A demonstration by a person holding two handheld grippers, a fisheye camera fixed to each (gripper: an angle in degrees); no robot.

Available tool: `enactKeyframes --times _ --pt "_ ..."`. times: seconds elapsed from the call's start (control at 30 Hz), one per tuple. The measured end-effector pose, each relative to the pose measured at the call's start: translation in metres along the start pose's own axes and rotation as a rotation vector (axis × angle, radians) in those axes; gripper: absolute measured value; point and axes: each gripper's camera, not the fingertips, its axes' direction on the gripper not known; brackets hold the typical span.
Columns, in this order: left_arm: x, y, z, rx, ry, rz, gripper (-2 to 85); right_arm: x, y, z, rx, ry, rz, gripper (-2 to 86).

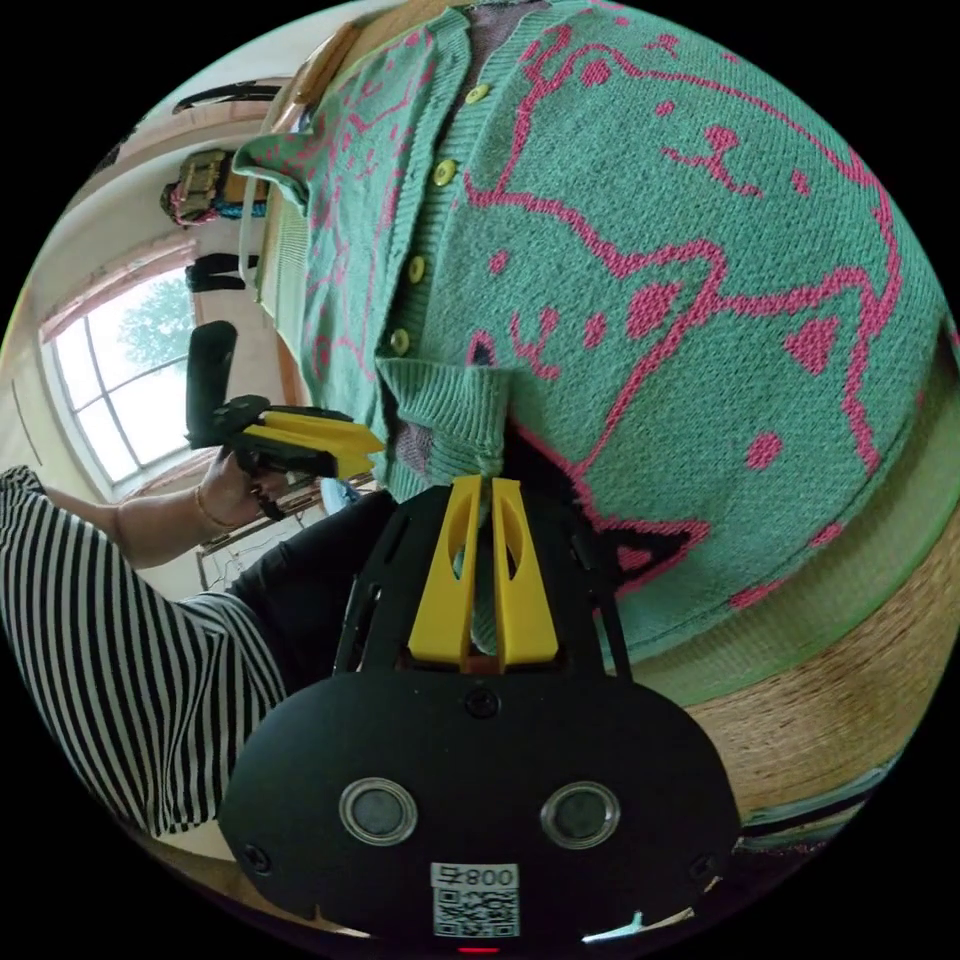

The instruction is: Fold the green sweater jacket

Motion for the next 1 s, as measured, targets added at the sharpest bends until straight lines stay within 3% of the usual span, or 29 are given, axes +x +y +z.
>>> enactKeyframes --times 0.3,0.6,0.73,1.0 --pt "-0.019 -0.003 -0.016 0.068 0.256 -0.176 11.7 -0.003 0.031 0.022 0.033 -0.276 -0.095 1.1" --pt "-0.044 0.009 -0.016 -0.003 0.253 -0.3 9.8 -0.047 0.034 0.076 -0.142 -0.138 -0.31 1.0" --pt "-0.037 0.008 -0.014 -0.014 0.238 -0.246 4.5 -0.047 0.033 0.09 -0.197 -0.069 -0.294 1.3" --pt "-0.024 0.025 -0.028 0.014 0.239 -0.159 3.1 -0.027 0.043 0.072 -0.19 -0.062 -0.181 2.3"
